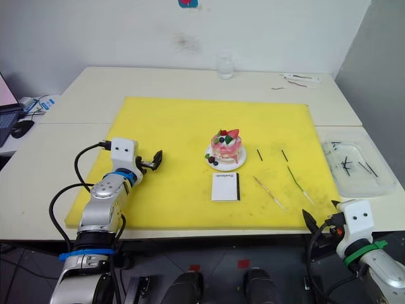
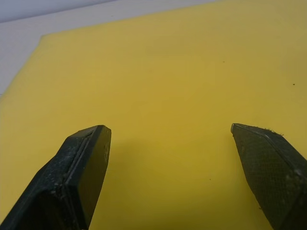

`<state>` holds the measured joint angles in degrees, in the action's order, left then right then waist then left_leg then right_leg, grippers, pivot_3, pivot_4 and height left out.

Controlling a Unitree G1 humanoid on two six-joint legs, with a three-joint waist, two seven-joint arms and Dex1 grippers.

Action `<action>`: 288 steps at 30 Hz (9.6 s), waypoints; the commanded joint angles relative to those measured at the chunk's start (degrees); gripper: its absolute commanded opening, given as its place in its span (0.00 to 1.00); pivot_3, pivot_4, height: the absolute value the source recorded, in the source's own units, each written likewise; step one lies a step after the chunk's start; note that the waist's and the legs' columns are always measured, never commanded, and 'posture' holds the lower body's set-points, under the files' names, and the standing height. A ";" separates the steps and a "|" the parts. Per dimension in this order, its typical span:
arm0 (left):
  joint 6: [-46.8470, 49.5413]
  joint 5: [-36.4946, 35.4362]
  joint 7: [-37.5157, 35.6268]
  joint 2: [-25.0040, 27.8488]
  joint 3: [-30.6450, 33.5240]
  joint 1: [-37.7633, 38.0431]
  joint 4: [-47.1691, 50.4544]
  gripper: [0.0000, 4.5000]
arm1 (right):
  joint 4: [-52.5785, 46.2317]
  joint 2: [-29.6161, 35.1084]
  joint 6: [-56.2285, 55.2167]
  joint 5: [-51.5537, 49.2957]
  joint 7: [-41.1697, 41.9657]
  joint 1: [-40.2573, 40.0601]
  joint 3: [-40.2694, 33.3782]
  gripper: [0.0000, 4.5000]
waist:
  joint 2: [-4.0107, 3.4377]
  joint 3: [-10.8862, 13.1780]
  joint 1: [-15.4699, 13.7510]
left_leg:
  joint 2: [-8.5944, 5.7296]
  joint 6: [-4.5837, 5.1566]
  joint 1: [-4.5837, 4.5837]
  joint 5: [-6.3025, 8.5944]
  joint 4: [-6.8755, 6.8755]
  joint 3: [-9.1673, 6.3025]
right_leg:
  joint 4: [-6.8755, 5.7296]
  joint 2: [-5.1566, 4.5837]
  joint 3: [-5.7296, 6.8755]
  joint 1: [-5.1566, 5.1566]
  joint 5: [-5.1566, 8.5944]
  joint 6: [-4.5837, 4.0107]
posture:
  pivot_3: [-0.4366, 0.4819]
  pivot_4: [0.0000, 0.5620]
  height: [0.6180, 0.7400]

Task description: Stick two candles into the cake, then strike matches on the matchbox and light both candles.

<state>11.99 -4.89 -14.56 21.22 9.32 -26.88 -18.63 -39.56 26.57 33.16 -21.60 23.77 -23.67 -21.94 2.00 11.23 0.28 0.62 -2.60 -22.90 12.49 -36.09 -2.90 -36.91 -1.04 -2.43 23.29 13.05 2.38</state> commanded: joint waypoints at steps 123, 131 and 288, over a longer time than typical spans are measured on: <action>42.60 -51.80 -11.62 -27.24 -0.41 -12.43 17.47 0.00 | 0.20 -1.17 -6.51 1.30 -0.06 32.14 18.48 0.10 | -0.07 -0.03 1.40 | -0.08 0.02 -0.06 -0.01 -0.03 -0.05 | 0.00 0.04 -0.01 0.01 -0.04 0.14 | 0.48 0.27 1.00; 42.72 -54.76 -7.99 -17.41 7.19 -17.82 18.51 0.00 | -0.52 -0.41 -1.52 3.31 -1.23 36.91 21.64 0.71 | -0.08 -0.02 1.72 | -0.04 0.02 -0.04 -0.01 -0.02 -0.07 | -0.03 0.08 -0.01 0.04 -0.04 0.14 | 0.48 0.27 1.00; -12.41 -7.68 -38.46 -5.09 -9.88 -20.09 -15.06 0.00 | 5.09 -11.10 26.19 11.07 -9.24 56.01 32.50 0.99 | -0.09 -0.01 1.48 | -0.04 0.02 -0.52 -0.01 0.00 -0.14 | -0.19 0.04 0.09 0.53 -0.11 0.20 | 0.48 0.27 1.00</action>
<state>0.90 -13.35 -53.10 16.42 0.25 -47.12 -34.30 -33.01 15.50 59.87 -10.36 14.70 32.14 11.89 1.91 11.21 1.76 0.58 -2.58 -23.42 12.48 -36.09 -3.04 -37.10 -1.00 -2.34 23.83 12.94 2.58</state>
